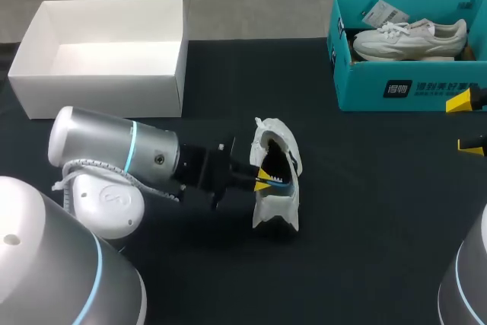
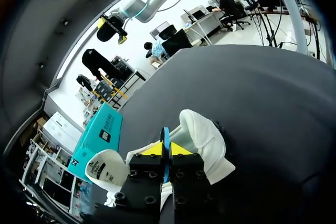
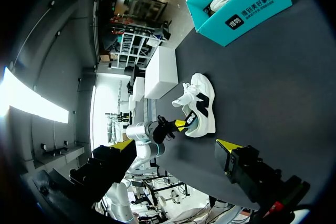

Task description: Take the shoe out of the shoebox, open the shoe tongue, remove and reinsert the insole, then place the shoe into the shoebox

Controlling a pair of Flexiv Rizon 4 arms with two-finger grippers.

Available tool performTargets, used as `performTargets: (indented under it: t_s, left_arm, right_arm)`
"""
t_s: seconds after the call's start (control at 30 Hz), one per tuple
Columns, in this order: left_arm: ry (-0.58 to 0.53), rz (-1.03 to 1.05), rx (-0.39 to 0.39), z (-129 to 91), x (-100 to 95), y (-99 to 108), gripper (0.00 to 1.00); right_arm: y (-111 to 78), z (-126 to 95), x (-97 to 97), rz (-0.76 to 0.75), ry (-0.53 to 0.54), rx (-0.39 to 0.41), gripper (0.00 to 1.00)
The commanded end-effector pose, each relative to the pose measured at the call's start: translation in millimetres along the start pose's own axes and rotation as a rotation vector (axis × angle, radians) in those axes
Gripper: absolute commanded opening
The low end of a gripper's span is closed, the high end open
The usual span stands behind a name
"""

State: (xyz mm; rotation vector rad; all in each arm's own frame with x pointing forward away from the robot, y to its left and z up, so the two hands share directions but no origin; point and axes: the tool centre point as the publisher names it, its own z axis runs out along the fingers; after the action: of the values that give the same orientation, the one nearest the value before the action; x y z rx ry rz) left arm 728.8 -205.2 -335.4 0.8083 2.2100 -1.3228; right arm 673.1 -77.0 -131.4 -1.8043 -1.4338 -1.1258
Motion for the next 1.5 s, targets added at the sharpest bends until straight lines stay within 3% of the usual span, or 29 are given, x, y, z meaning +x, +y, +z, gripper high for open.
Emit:
performTargets:
  t_s: [0.03,0.4,0.43,0.47,0.53,0.6,1.03,1.07,1.1,1.13,1.27,1.4,1.5]
  left_arm:
    - [0.017,-0.027,0.009,3,0.5,-3,0.00]
    - [0.074,-0.049,0.002,28,2.5,1,0.00]
    - [0.074,-0.050,0.002,27,2.1,1,0.15]
    - [0.074,-0.050,0.003,24,1.3,-1,0.39]
    - [0.076,-0.047,0.003,19,-1.0,-5,0.75]
    - [0.078,-0.043,0.000,13,-4.6,-8,1.00]
    - [0.132,0.091,-0.010,-16,-44.3,-33,1.00]
    - [0.143,0.106,-0.015,-17,-47.5,-33,0.87]
    - [0.159,0.122,-0.017,-18,-51.0,-33,0.42]
    - [0.176,0.139,-0.009,-19,-54.8,-33,0.04]
    - [0.378,0.270,0.013,-26,-67.3,-35,0.00]
    - [0.580,0.364,-0.012,-31,-69.5,-40,0.00]
    - [0.700,0.374,0.019,-35,-68.2,-44,0.00]
  right_arm:
    - [-10.1,-3,0.4,0.002,-0.003,-0.034,1.00]
    - [-10.1,-3,0.4,0.002,-0.003,-0.034,1.00]
    - [-10.1,-3,0.4,0.002,-0.003,-0.034,1.00]
    - [-10.1,-3,0.4,0.002,-0.003,-0.034,1.00]
    - [-10.1,-3,0.4,0.002,-0.003,-0.034,1.00]
    - [-10.1,-3,0.4,0.002,-0.003,-0.034,1.00]
    - [-10.1,-3,0.4,0.002,-0.003,-0.034,1.00]
    - [-10.1,-3,0.4,0.002,-0.003,-0.034,1.00]
    - [-10.1,-3,0.4,0.002,-0.003,-0.034,1.00]
    - [-10.1,-3,0.4,0.002,-0.003,-0.034,1.00]
    - [-10.1,-3,0.4,0.002,-0.003,-0.034,1.00]
    - [-10.1,-3,0.4,0.002,-0.003,-0.034,1.00]
    - [-10.1,-3,0.4,0.002,-0.003,-0.034,1.00]
